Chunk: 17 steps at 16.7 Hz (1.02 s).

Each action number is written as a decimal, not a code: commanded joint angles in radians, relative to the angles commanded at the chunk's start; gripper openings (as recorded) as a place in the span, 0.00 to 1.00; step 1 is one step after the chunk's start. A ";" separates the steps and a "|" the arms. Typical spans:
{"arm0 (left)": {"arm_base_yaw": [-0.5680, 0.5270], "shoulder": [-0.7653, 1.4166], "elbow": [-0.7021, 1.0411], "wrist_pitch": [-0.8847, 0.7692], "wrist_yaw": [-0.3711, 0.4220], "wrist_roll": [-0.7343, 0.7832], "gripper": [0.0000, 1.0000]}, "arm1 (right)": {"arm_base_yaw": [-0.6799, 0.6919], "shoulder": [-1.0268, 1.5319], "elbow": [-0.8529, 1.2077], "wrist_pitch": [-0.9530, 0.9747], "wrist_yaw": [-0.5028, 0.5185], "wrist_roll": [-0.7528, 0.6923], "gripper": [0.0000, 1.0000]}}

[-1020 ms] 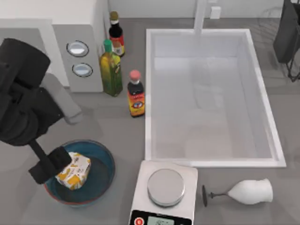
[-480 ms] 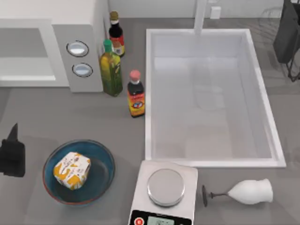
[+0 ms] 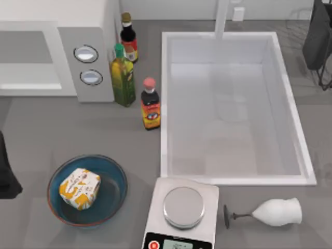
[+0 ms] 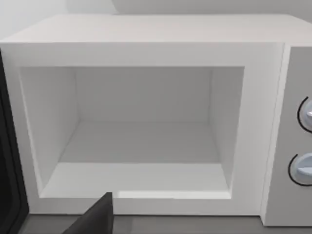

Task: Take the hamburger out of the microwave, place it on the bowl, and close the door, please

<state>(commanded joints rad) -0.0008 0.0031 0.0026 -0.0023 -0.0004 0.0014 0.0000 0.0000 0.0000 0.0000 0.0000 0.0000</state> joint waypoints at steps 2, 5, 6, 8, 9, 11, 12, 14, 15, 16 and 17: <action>0.001 -0.003 -0.003 0.002 0.000 -0.001 1.00 | 0.000 0.000 0.000 0.000 0.000 0.000 1.00; 0.001 -0.003 -0.003 0.002 0.000 -0.001 1.00 | 0.000 0.000 0.000 0.000 0.000 0.000 1.00; 0.001 -0.003 -0.003 0.002 0.000 -0.001 0.92 | 0.000 0.000 0.000 0.000 0.000 0.000 1.00; 0.001 -0.003 -0.003 0.002 0.000 -0.001 0.77 | 0.000 0.000 0.000 0.000 0.000 0.000 1.00; 0.001 -0.003 -0.003 0.002 0.000 -0.001 0.70 | 0.000 0.000 0.000 0.000 0.000 0.000 1.00; 0.001 -0.003 -0.003 0.002 0.000 -0.001 0.55 | 0.000 0.000 0.000 0.000 0.000 0.000 1.00; 0.001 -0.003 -0.003 0.002 0.000 -0.001 0.47 | 0.000 0.000 0.000 0.000 0.000 0.000 1.00; 0.001 -0.003 -0.003 0.002 0.000 -0.001 0.32 | 0.000 0.000 0.000 0.000 0.000 0.000 1.00; 0.001 -0.003 -0.003 0.002 0.000 -0.001 0.25 | 0.000 0.000 0.000 0.000 0.000 0.000 1.00; 0.001 -0.003 -0.003 0.002 0.000 -0.001 0.17 | 0.000 0.000 0.000 0.000 0.000 0.000 1.00; 0.001 -0.003 -0.003 0.002 0.000 -0.001 0.10 | 0.000 0.000 0.000 0.000 0.000 0.000 1.00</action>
<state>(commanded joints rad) -0.0001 0.0000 0.0000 0.0000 -0.0001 0.0000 0.0000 0.0000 0.0000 0.0000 0.0000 0.0000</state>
